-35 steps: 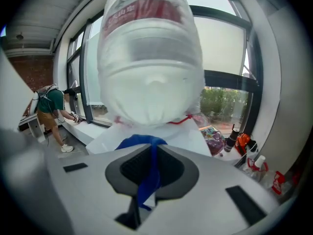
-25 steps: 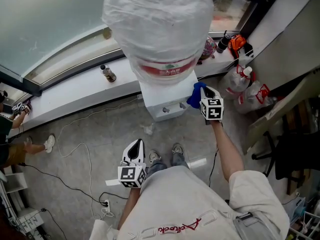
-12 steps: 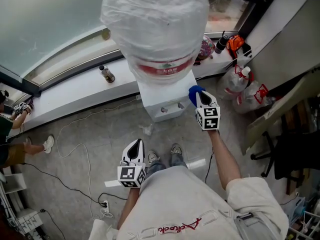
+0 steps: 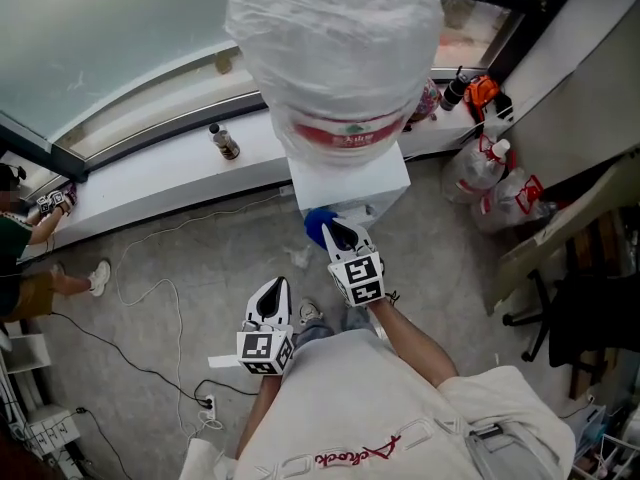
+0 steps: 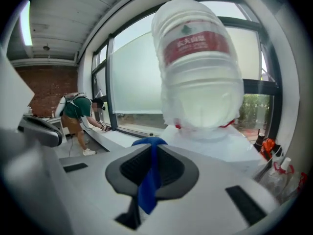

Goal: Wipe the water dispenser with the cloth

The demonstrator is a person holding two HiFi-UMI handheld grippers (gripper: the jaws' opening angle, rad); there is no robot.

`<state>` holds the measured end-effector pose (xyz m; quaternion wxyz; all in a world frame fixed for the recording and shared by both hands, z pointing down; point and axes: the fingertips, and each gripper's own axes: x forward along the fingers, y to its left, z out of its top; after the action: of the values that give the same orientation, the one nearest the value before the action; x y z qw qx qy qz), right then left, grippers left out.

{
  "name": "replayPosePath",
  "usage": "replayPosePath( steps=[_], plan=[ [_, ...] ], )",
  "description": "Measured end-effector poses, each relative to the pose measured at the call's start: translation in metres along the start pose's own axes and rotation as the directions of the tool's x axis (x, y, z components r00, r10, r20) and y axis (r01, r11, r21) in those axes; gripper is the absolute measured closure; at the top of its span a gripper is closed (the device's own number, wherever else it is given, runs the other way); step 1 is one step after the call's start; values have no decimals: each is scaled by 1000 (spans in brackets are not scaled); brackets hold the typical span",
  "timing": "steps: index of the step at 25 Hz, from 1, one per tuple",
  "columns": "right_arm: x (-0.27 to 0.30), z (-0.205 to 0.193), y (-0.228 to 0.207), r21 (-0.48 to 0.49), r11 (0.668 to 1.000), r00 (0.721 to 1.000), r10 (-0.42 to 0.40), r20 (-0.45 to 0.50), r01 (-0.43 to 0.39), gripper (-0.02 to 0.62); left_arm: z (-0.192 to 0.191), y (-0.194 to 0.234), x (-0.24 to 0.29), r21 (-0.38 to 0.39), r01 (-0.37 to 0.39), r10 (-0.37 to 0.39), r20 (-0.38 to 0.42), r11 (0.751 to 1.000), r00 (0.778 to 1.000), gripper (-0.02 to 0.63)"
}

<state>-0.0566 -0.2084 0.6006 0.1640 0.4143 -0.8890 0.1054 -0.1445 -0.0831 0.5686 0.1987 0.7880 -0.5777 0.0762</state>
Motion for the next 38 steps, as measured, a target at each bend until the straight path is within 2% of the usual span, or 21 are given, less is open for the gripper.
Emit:
replayPosePath(
  steps=[3, 6, 13, 20, 30, 34, 38],
  plan=[
    [26, -9, 34, 11, 998, 997, 67, -29, -67, 557, 0, 14, -10, -7, -33, 33, 2, 999, 999, 594],
    [47, -21, 48, 17, 996, 993, 92, -74, -91, 557, -1, 26, -20, -15, -67, 67, 3, 998, 998, 594],
    [67, -32, 42, 7, 996, 990, 84, -117, -84, 557, 0, 42, -28, -25, -99, 99, 7, 995, 995, 594],
    [65, -35, 25, 18, 999, 991, 45, -122, -43, 557, 2, 40, -21, -15, -79, 79, 2, 997, 997, 594],
    [25, -43, -63, 42, 992, 986, -115, -117, 121, 557, 7, 17, 5, 6, -6, 6, -4, 1000, 1000, 594],
    [1, -46, -118, 59, 973, 969, -215, -124, 224, 557, 11, 7, 14, 20, 21, -21, -5, 1000, 1000, 594],
    [-23, -55, -176, 83, 941, 939, -314, -138, 327, 557, 11, 2, 18, 27, 29, -29, -7, 999, 1000, 594]
  ],
)
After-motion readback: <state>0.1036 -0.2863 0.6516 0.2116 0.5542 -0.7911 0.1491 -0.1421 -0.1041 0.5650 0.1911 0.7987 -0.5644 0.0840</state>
